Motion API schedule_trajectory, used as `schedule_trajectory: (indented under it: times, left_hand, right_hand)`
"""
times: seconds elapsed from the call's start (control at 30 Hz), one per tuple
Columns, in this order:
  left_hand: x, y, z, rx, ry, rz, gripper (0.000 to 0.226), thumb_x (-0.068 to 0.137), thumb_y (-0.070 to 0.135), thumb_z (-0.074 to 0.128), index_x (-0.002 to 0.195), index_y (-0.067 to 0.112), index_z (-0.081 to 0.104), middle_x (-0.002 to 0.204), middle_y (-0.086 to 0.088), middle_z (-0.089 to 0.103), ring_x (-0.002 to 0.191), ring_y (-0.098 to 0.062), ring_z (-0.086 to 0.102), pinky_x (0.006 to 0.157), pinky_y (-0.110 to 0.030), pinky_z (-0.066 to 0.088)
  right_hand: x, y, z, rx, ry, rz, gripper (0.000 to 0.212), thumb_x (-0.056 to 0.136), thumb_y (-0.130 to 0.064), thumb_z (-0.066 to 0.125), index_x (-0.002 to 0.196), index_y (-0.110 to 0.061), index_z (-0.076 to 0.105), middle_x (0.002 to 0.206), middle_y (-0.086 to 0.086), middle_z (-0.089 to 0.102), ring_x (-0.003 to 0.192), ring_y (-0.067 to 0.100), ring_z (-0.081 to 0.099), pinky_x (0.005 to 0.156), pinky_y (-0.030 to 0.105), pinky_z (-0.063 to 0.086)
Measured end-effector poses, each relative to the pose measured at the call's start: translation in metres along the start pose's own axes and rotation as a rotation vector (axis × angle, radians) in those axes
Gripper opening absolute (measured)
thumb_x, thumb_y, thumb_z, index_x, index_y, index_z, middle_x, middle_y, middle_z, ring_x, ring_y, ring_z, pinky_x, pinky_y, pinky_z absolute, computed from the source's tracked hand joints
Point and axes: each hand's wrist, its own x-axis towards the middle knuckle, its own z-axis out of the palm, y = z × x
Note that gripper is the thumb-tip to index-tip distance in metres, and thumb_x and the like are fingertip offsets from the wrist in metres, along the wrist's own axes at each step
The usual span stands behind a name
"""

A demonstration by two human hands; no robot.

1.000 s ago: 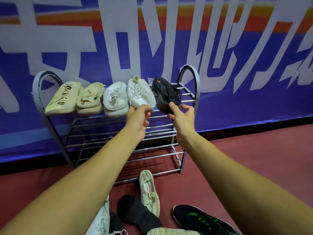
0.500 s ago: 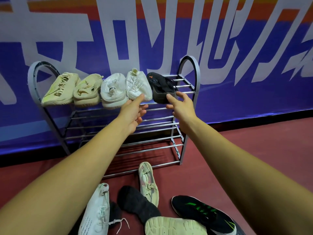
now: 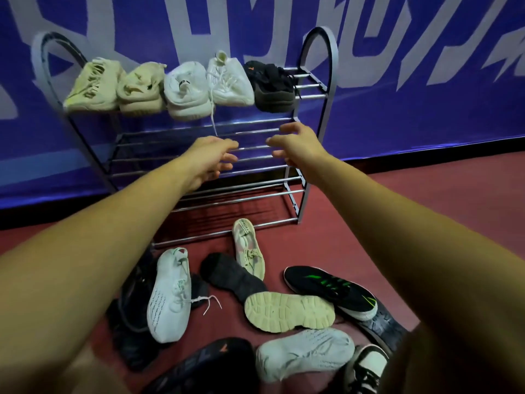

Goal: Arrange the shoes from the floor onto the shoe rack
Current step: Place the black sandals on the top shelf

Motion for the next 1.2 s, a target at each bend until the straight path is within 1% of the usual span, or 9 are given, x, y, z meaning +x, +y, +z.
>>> schedule_trajectory:
  times: [0.23, 0.37, 0.43, 0.5, 0.57, 0.8, 0.93, 1.07, 1.2]
  left_hand:
    - [-0.014, -0.032, 0.006, 0.317, -0.11, 0.023, 0.019, 0.091, 0.031, 0.063, 0.103, 0.017, 0.062, 0.084, -0.002, 0.069, 0.065, -0.011, 0.059, 0.046, -0.018, 0.03]
    - [-0.019, -0.056, 0.006, 0.476, -0.202, 0.022, 0.008, 0.09, 0.024, 0.063, 0.094, 0.018, 0.063, 0.076, -0.001, 0.062, 0.055, -0.011, 0.046, 0.045, -0.018, 0.027]
    - [-0.023, -0.069, 0.006, 0.526, -0.227, 0.017, 0.008, 0.089, 0.02, 0.064, 0.096, 0.015, 0.065, 0.082, -0.005, 0.066, 0.062, -0.012, 0.055, 0.048, -0.019, 0.041]
    - [-0.027, -0.082, 0.006, 0.573, -0.257, 0.006, 0.012, 0.09, 0.018, 0.065, 0.1, 0.011, 0.066, 0.095, -0.011, 0.07, 0.08, -0.016, 0.064, 0.073, -0.03, 0.055]
    - [-0.031, -0.095, 0.003, 0.646, -0.287, -0.016, 0.014, 0.09, 0.016, 0.064, 0.102, 0.008, 0.066, 0.096, -0.011, 0.07, 0.085, -0.019, 0.063, 0.084, -0.035, 0.054]
    - [-0.044, -0.137, -0.009, 1.04, -0.386, -0.067, 0.019, 0.086, 0.028, 0.063, 0.103, 0.019, 0.065, 0.091, -0.009, 0.072, 0.074, -0.019, 0.061, 0.076, -0.037, 0.054]
    - [-0.05, -0.163, -0.011, 1.083, -0.428, -0.119, 0.027, 0.089, 0.028, 0.062, 0.11, 0.013, 0.066, 0.088, -0.006, 0.068, 0.076, -0.02, 0.057, 0.073, -0.033, 0.047]
    - [-0.059, -0.198, -0.004, 1.067, -0.41, -0.138, 0.028, 0.09, 0.029, 0.062, 0.115, 0.017, 0.063, 0.102, 0.001, 0.062, 0.098, -0.021, 0.059, 0.091, -0.033, 0.049]
    - [-0.066, -0.247, 0.006, 1.023, -0.476, -0.203, 0.028, 0.09, 0.027, 0.06, 0.116, 0.016, 0.062, 0.103, -0.001, 0.064, 0.095, -0.024, 0.061, 0.088, -0.037, 0.051]
  right_hand:
    - [-0.015, 0.03, 0.016, -0.226, -0.142, 0.061, 0.028, 0.088, -0.013, 0.071, 0.113, -0.005, 0.062, 0.09, 0.008, 0.064, 0.063, 0.011, 0.061, 0.038, 0.014, 0.036]
    - [-0.025, 0.056, 0.033, -0.377, -0.234, 0.069, 0.01, 0.086, -0.012, 0.071, 0.092, -0.008, 0.065, 0.065, 0.006, 0.053, 0.044, 0.009, 0.042, 0.037, 0.014, 0.029]
    - [-0.033, 0.07, 0.041, -0.439, -0.297, 0.082, 0.011, 0.086, -0.011, 0.071, 0.094, -0.007, 0.066, 0.065, 0.006, 0.054, 0.047, 0.011, 0.04, 0.036, 0.015, 0.03]
    - [-0.039, 0.085, 0.048, -0.48, -0.35, 0.101, 0.013, 0.087, -0.011, 0.07, 0.097, -0.005, 0.066, 0.067, 0.002, 0.056, 0.05, 0.009, 0.045, 0.036, 0.014, 0.034]
    - [-0.044, 0.098, 0.054, -0.529, -0.392, 0.124, 0.012, 0.088, -0.014, 0.07, 0.096, -0.007, 0.065, 0.069, -0.001, 0.056, 0.053, 0.008, 0.05, 0.041, 0.015, 0.038]
    - [-0.056, 0.142, 0.078, -0.665, -0.552, 0.176, 0.028, 0.088, -0.015, 0.07, 0.113, -0.002, 0.064, 0.097, 0.01, 0.066, 0.082, 0.023, 0.069, 0.066, 0.032, 0.05]
    - [-0.064, 0.166, 0.09, -0.778, -0.662, 0.194, 0.033, 0.088, -0.015, 0.068, 0.118, -0.002, 0.064, 0.111, 0.017, 0.07, 0.092, 0.028, 0.072, 0.075, 0.034, 0.053]
    - [-0.069, 0.189, 0.102, -0.871, -0.754, 0.188, 0.032, 0.089, -0.016, 0.069, 0.116, 0.001, 0.065, 0.106, 0.016, 0.071, 0.089, 0.029, 0.072, 0.072, 0.032, 0.056]
    - [-0.076, 0.217, 0.114, -1.005, -0.868, 0.159, 0.017, 0.087, -0.023, 0.071, 0.091, -0.006, 0.069, 0.091, 0.012, 0.074, 0.082, 0.026, 0.071, 0.073, 0.031, 0.055]
